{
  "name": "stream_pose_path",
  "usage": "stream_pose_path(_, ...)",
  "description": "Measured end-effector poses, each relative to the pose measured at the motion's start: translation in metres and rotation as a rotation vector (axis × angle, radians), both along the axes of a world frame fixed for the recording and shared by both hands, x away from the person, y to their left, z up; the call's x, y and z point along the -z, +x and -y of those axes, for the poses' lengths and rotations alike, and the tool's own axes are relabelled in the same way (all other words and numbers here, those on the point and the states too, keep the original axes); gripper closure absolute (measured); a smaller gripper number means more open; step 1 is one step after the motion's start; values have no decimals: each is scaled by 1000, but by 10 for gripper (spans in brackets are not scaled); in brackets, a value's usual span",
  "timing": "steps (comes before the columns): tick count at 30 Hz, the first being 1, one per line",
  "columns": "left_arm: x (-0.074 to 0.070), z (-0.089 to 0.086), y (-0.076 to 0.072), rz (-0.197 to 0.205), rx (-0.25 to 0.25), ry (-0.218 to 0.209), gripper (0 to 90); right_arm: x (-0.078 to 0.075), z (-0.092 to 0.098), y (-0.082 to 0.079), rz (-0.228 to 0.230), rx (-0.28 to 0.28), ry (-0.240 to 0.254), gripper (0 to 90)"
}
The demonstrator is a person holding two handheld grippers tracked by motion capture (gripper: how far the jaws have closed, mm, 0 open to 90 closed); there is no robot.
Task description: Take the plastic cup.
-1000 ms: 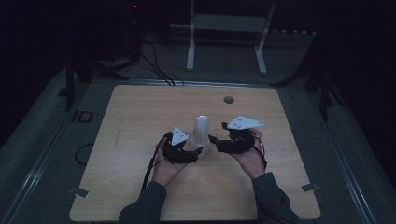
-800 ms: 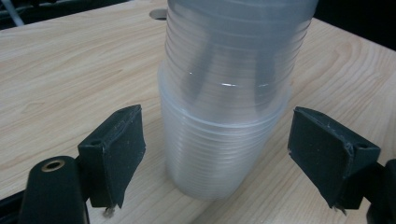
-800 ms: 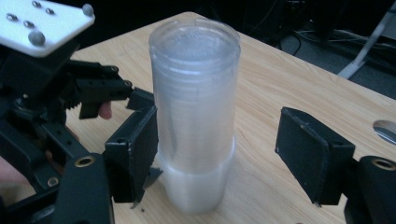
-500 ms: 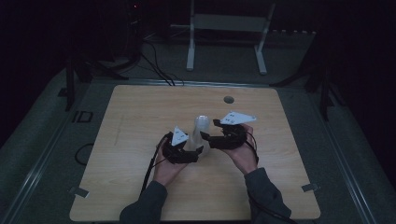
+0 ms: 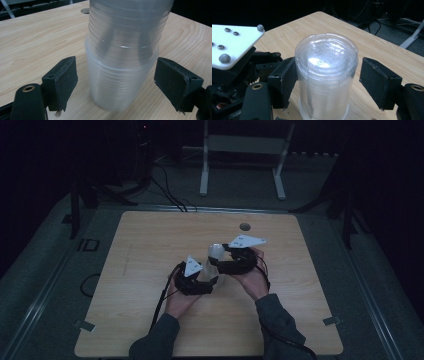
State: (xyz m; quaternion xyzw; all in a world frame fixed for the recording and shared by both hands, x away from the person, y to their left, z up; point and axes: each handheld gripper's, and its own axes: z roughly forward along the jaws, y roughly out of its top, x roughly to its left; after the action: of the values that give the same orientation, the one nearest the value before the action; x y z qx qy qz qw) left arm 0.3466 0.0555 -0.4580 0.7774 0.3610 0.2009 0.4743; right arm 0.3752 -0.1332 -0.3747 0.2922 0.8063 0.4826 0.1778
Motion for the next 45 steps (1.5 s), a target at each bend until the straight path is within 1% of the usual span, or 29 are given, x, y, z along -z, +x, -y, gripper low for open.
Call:
stream_pose_path(6,2,4,2,2,0,8,185,2,-4,3,-6,-7,-4,315)
stream_pose_path(9,3,6,2,11,-1,11,185,3,-6,4,-7,-12,-4,323)
stream_pose_path(14,4,11,4,24,0,1,186,3,-9,6,-12,-17,-3,353)
stream_pose_path(20,7,18,6,44,-7,13,183,2,-8,6,-23,-16,13,377)
stream_pose_path(25,9,20,7,57,-20,0,183,3,-7,6,-29,-14,23,380)
stream_pose_path(33,12,20,7,75,-27,-27,197,3,-7,6,-29,-14,23,381)
stream_pose_path(45,12,19,7,80,-25,-25,201,1,-8,6,-22,-16,20,382)
